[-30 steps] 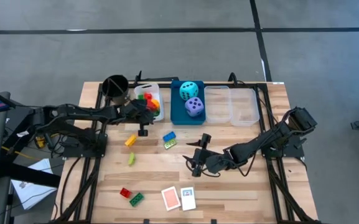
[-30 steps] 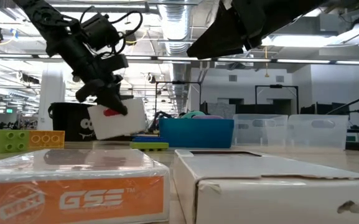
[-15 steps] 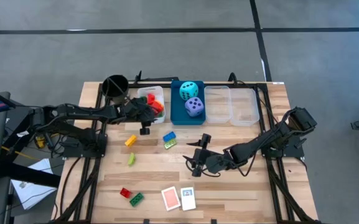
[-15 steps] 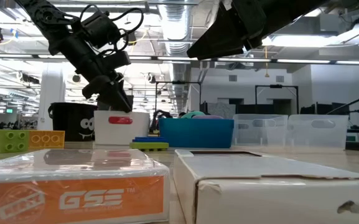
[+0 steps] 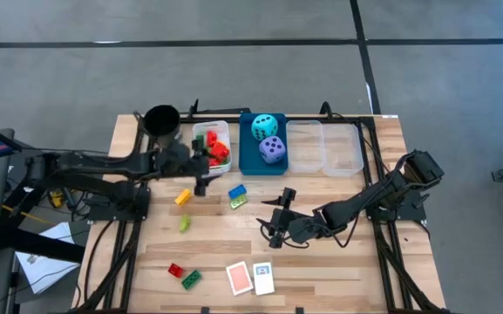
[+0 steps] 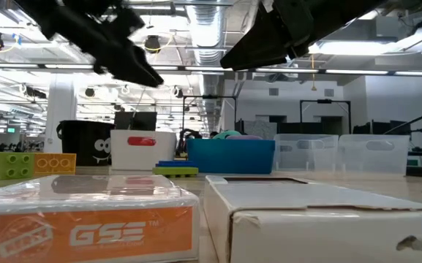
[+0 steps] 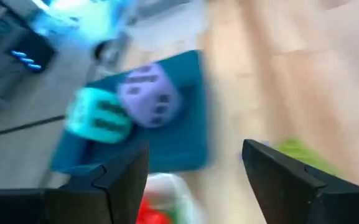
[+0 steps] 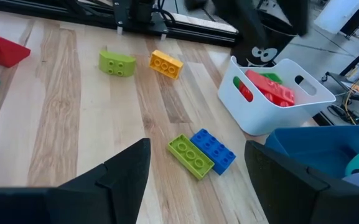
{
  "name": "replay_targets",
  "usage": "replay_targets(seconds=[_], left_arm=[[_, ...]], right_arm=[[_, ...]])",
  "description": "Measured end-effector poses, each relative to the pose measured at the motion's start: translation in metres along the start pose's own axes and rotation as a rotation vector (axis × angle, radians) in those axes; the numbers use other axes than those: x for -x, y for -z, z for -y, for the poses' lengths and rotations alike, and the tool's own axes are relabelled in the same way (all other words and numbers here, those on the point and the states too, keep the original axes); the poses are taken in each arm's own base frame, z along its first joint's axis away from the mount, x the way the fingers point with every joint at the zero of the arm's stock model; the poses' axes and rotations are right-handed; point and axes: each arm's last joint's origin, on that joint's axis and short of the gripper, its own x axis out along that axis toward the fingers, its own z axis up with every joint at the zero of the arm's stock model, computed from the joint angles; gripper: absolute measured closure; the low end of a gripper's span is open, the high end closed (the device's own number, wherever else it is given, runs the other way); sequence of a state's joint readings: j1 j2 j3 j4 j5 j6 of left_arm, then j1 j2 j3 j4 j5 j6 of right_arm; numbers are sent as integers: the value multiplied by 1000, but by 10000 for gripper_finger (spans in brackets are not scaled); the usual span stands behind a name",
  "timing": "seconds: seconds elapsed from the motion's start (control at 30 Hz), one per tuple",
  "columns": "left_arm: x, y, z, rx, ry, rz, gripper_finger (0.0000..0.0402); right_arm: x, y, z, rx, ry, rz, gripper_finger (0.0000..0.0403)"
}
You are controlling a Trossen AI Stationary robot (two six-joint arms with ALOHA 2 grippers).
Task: Pick & Place Toys
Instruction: Put the small yellow game piece into the right transparent bin
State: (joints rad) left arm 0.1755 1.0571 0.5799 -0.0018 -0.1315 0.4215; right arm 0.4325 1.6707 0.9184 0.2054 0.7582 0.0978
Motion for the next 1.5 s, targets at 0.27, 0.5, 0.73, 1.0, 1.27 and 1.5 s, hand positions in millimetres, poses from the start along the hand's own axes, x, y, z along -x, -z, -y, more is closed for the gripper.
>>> replay_targets(seconds=[0.27,0.5,0.73,1.0,1.27,1.5], left_arm=[[49,16,38,346,21,-275,151],[70,33,53,630,1,-468,151],[65,57,63,788,-29,-567,151],[58,87,77,875,-5,-708,151],[47,98,87,891,35,-729,151],[39,108,93,870,18,-772,171]], right_arm=[[0,0,0,-17,-1,-1,147],[0,-1,0,-29,-2,10,147],[0,-1,0,-26,-2,7,147],[0,-1,0,-23,-2,7,147],[0,-1,0,-25,-3,8,147],[0,-1,0,-25,-3,8,147]])
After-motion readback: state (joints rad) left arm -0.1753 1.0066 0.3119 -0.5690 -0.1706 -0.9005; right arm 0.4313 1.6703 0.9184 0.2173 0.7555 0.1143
